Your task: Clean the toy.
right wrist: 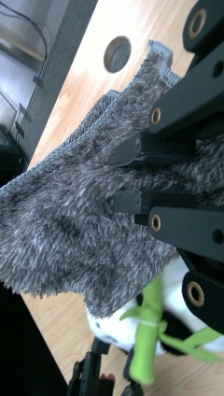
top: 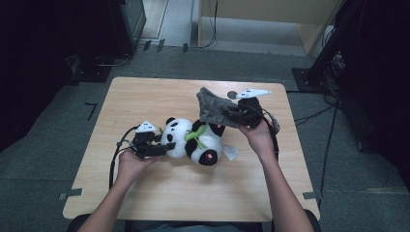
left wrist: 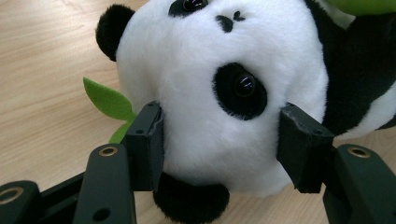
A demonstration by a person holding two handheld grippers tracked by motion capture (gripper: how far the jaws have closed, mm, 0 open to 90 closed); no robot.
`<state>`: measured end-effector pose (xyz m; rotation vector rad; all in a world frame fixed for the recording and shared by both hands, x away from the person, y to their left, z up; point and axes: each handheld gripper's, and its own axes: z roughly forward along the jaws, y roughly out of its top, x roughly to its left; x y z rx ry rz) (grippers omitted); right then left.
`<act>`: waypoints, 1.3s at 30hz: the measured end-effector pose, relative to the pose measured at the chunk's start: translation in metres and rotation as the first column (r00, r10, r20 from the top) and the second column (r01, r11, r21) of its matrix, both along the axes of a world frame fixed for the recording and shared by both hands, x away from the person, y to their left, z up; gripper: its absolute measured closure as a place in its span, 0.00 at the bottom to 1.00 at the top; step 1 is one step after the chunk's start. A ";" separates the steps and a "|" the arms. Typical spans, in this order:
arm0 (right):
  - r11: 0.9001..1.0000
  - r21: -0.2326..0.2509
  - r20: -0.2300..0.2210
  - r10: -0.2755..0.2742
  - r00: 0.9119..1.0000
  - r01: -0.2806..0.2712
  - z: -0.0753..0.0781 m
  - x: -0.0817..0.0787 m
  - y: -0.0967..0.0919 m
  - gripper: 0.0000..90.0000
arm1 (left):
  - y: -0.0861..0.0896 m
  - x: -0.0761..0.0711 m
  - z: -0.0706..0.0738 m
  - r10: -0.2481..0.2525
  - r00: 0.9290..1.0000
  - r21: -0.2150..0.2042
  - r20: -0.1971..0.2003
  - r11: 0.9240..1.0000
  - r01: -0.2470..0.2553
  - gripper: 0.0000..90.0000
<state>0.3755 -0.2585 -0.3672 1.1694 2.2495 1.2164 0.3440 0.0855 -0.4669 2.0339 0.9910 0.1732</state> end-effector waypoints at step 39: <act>0.966 -0.081 -0.092 0.237 0.967 -0.244 -0.044 0.022 0.114 0.86 | 0.002 -0.019 -0.009 0.035 0.998 -0.076 0.049 0.997 -0.031 0.37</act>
